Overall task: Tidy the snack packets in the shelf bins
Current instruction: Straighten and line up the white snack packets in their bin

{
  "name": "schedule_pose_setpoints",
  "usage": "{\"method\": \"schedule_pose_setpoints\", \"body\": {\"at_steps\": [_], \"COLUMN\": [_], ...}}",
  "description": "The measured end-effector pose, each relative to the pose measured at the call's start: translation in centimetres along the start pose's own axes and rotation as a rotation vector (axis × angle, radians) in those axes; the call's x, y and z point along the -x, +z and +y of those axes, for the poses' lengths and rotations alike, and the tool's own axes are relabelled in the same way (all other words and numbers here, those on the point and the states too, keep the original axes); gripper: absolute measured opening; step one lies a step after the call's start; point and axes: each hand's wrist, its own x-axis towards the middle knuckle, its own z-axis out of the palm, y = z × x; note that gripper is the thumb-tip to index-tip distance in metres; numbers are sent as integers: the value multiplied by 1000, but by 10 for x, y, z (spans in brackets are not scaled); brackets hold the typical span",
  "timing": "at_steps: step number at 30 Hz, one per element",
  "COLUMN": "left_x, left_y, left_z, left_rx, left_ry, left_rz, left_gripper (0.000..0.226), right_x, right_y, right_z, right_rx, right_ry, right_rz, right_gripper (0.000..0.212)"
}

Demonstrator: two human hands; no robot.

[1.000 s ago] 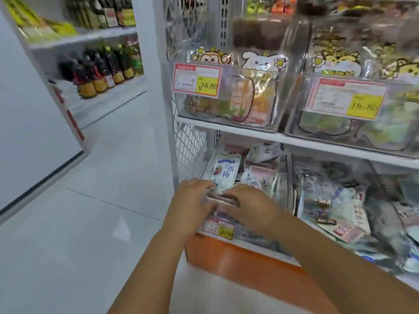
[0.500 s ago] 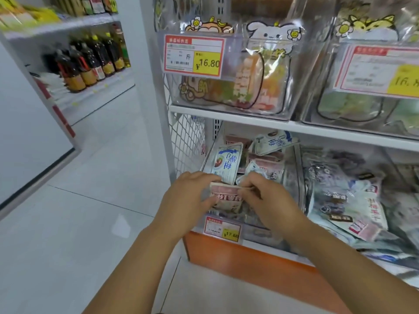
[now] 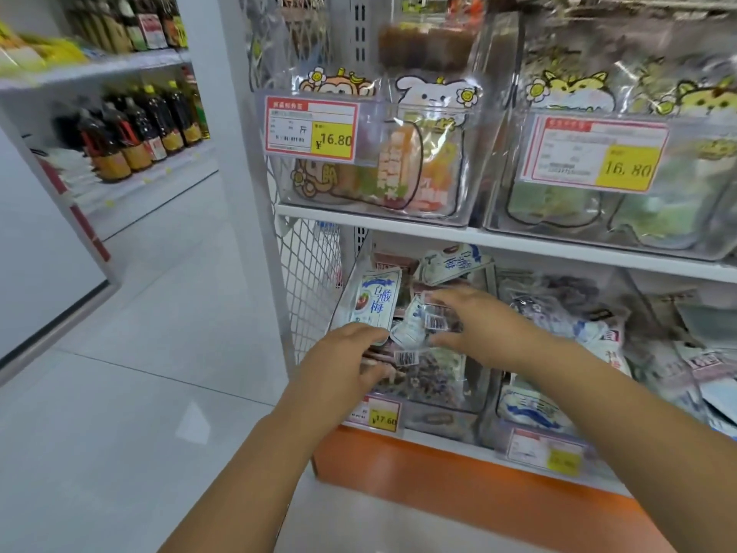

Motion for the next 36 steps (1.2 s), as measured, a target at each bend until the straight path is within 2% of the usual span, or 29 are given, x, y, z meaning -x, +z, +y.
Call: {"method": "schedule_pose_setpoints", "body": {"at_steps": [5,8,9,11,13,15,17,19,21,23,26,28,32,34,36], "left_x": [-13,-18,-20,-23,-23,-23,-23,-26,-25,-20,-11,-7,1,0,-1], "left_y": [12,17,18,19,19,16,10,5,-2,-11,-28,-37,-41,-41,-41], "left_z": [0,1,0,0,0,1,5,6,7,5,-6,-15,-24,-23,-22], "left_rx": [11,49,75,126,154,231,384,544,593,543,476,470,514,558,599], "left_ry": [-21,-40,-59,-83,-93,-95,-124,-183,-231,-252,-290,-327,-350,-357,-369], "left_rz": [-16,-31,-27,-20,-17,9,67,122,150,188,210,211,205,205,204], "left_gripper": [55,58,59,61,63,66,69,62,35,19,17,22,30,29,25], "right_x": [-51,-61,-60,-55,-46,-34,-26,-23,-21,-24,-44,-57,-78,-86,-83], "right_y": [7,9,8,5,2,-5,-8,-8,-7,-6,3,12,33,43,47], "right_z": [-4,-4,-3,-1,-2,-5,-9,-14,-23,-26,-17,-20,-50,-57,-56], "right_rx": [13,-93,-170,-284,-424,-660,-859,-999,-1066,-996,-774,-618,-291,-219,-383], "right_ry": [82,141,149,122,74,37,-15,-73,-116,-107,95,214,244,267,271], "right_rz": [-127,-177,-172,-114,24,151,202,191,112,21,108,154,68,51,100], "right_gripper": [67,33,28,24,17,11,11,8,3,4,15,21,51,43,26]}}
